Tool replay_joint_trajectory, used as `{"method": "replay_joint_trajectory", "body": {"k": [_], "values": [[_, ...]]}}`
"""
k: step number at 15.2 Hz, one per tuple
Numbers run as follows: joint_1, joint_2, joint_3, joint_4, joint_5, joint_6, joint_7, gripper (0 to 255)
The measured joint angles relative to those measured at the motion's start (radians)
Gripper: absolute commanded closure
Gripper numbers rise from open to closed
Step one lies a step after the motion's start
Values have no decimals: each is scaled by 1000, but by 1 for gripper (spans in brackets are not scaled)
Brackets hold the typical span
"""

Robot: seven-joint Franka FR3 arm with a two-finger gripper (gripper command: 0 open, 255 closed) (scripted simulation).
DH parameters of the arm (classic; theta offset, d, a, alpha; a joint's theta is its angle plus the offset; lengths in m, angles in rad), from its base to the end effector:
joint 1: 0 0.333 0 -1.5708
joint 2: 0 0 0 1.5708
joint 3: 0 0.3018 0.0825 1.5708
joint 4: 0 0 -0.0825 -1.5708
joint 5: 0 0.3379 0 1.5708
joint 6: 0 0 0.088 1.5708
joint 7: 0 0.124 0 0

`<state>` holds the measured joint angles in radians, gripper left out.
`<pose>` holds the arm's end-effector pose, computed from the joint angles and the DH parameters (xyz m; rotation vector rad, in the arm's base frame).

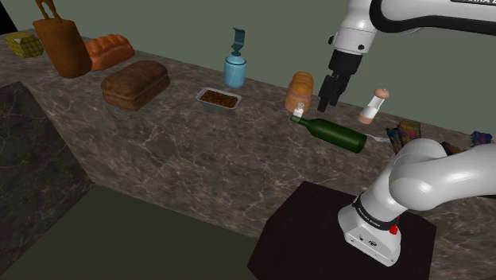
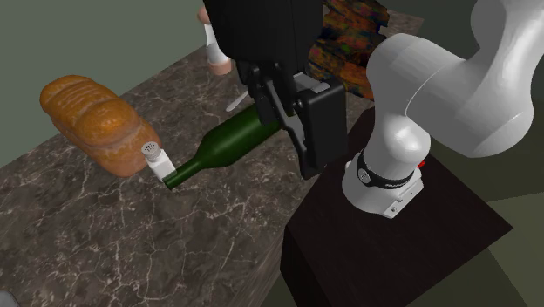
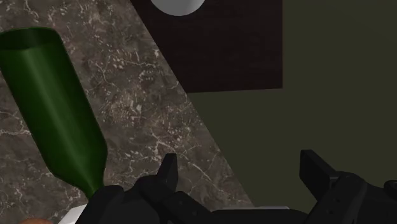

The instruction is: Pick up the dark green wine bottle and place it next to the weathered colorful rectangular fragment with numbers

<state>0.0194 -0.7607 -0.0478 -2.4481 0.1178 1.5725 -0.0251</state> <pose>0.2704 0.0043 0.5189 -2.9841 -0.0071 0.1682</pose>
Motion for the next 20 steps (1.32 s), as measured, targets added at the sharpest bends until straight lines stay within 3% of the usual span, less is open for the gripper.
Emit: {"method": "replay_joint_trajectory", "body": {"k": [7, 13, 20], "values": [[-20, 61, -90, -65, -64, 128, -148, 0], [-38, 199, -206, -87, -121, 295, -332, 0], [-30, 431, -332, -33, -115, 478, -554, 0]]}}
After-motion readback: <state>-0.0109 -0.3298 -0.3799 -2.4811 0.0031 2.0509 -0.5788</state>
